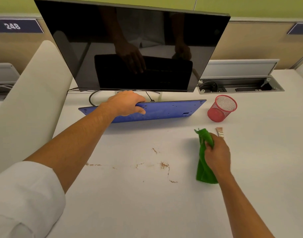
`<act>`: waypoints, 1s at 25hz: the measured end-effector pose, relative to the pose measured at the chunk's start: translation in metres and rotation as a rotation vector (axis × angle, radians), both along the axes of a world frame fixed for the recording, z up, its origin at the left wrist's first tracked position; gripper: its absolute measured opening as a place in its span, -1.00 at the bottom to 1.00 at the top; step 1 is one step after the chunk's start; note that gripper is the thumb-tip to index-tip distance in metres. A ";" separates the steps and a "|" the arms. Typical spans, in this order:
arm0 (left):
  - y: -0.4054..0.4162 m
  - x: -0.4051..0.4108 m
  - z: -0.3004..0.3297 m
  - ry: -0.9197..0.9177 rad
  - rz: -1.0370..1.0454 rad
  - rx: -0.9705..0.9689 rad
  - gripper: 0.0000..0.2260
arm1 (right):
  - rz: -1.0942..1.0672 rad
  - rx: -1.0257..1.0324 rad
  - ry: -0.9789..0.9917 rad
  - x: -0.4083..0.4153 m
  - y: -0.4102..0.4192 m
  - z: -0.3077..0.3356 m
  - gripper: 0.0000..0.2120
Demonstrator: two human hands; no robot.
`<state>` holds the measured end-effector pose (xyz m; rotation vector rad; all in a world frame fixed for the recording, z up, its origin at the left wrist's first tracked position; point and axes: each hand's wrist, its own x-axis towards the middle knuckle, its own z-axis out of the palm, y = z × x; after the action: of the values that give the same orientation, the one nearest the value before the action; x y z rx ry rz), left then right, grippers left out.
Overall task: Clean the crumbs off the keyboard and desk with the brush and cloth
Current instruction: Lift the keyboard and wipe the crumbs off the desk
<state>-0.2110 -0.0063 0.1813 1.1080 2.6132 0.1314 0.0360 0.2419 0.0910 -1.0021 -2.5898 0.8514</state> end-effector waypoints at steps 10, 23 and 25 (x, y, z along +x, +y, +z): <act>-0.002 0.004 -0.003 0.023 0.000 0.005 -0.66 | 0.423 0.030 -0.303 0.002 -0.098 -0.040 -0.54; -0.002 0.001 -0.003 -0.002 -0.013 0.023 -0.68 | 0.005 0.095 -0.211 -0.065 -0.010 -0.025 -0.72; -0.003 0.001 -0.004 -0.010 -0.006 0.032 -0.69 | 0.053 0.083 -0.239 -0.080 -0.016 -0.035 -0.74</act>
<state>-0.2097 -0.0095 0.1771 1.1226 2.6074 0.1772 -0.0437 0.2258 0.0557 -1.0755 -2.8357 0.6651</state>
